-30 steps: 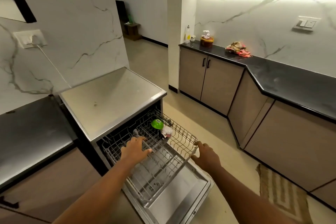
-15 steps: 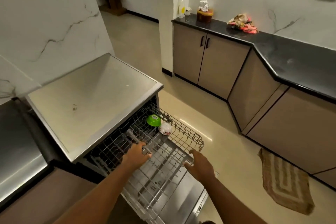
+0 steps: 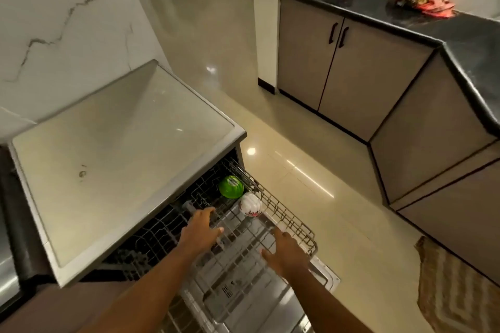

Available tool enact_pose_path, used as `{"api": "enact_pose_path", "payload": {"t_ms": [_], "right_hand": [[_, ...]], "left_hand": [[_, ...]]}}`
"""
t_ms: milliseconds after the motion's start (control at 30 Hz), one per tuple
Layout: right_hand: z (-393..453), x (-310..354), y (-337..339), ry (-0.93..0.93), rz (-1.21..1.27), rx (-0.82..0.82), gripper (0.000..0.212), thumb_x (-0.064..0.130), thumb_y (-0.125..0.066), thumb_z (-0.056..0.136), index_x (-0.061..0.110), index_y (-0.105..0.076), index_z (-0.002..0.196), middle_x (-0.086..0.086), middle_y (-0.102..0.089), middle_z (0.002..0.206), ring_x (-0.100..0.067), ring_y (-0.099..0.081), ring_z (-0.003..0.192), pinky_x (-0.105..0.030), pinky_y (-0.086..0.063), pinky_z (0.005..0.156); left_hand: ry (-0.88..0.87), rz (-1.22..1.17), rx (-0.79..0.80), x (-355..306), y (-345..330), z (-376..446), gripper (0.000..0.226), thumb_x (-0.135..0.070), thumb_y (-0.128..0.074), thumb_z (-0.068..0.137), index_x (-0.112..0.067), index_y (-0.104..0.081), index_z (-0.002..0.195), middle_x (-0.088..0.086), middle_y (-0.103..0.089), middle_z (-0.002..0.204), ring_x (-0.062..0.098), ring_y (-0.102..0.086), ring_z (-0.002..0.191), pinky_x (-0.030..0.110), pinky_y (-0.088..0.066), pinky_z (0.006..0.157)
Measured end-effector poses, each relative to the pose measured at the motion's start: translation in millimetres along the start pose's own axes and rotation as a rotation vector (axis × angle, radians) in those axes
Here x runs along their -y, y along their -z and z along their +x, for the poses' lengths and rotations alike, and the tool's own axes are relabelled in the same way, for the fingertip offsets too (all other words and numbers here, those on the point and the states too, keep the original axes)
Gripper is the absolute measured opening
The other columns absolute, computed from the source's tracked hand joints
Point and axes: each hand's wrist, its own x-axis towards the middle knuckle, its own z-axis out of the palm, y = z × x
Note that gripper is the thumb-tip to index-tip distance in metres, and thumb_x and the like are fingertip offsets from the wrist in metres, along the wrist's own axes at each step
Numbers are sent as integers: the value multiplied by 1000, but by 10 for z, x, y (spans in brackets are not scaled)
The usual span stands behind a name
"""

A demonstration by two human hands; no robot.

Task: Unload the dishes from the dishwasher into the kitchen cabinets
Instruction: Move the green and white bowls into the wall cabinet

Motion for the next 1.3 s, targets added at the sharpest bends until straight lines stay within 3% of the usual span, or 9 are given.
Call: {"api": "enact_pose_path", "payload": {"t_ms": [133,267,433,533,633,700,800,967,1300], "right_hand": [[659,13,-62,31,-1,9,73,59,-61,85,31,-34,147,-5,-49,142,-22,-50,125,-37,-49,98],[1296,193,-324,31,49,64,83,59,-63,83,34,-22,150,-10,-50,142,-26,-54,123,-45,-52,97],[1751,302,-703,-15,-4,40,96,54,-62,88,35,5,156,-15,-14,162,-34,-35,141,-46,-48,101],[1946,258,-870,39,-44,-37,98,53,-63,88,43,11,153,-15,-35,153,-30,-48,130,-45,-48,99],[2140,180,-976,81,-3,-68,96,47,-59,93,47,19,149,-5,-61,132,-18,-64,100,-29,-51,74],[2236,130,-1004,83,63,-46,89,45,-56,96,49,15,149,-5,-65,124,-16,-64,89,-24,-49,65],[2275,99,-992,70,171,-20,77,49,-52,96,51,1,151,-5,-63,120,-12,-57,89,-24,-44,71],[2159,36,-1025,84,144,-104,76,49,-56,95,49,-6,152,-6,-56,116,-11,-54,91,-25,-48,78],[1663,-172,-1156,129,116,-174,82,44,-68,87,58,-15,148,-16,-22,159,-29,-52,127,-38,-55,95]], "left_hand": [[47,-26,-17,-38,-218,587,75,-45,-65,89,-30,-26,151,5,-23,158,27,-43,136,47,-43,105],[97,-65,4,-34,-631,1166,78,-34,-65,92,-28,-18,153,6,-2,162,31,-23,146,43,-37,110],[91,-58,-154,3,-925,1791,83,-33,-70,88,-38,-17,152,1,-4,163,32,-33,141,52,-43,104],[6,-90,-217,55,-965,2091,90,-24,-72,87,-41,-14,153,3,1,164,33,-25,146,51,-44,106],[-7,-89,-248,65,-961,2341,103,-26,-78,81,-36,-9,156,5,6,165,36,-12,149,48,-40,109],[-4,-76,-246,55,-960,2490,107,-29,-81,77,-29,-9,157,6,6,165,38,-7,150,52,-33,112],[13,-49,-200,32,-995,2660,105,-32,-80,79,-25,-10,157,10,-1,165,39,-5,149,56,-25,117],[35,11,-226,-10,-1057,2682,92,-32,-77,81,-23,-23,154,12,-14,162,37,-22,146,52,-38,110],[-1,-105,-328,379,-1163,1785,100,-42,-84,71,-27,-28,153,8,-27,158,34,-34,139,53,-46,102]]}}
